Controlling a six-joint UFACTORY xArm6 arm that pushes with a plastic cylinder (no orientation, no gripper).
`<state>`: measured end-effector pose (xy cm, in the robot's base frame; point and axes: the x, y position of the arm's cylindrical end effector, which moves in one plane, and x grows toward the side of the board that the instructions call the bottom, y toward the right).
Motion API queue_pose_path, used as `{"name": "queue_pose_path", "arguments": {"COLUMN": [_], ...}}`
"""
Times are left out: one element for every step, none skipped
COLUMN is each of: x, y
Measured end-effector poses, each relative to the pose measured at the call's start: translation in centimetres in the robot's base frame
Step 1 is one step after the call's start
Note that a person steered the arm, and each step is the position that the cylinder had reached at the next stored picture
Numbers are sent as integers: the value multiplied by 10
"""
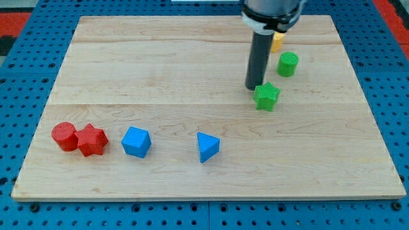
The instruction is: Move the green star to the bottom right of the green circle
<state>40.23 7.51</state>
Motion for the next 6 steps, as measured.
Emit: {"name": "queue_pose_path", "arguments": {"x": [1, 28, 33, 33, 52, 98], "y": [-16, 13, 66, 99, 73, 47]}}
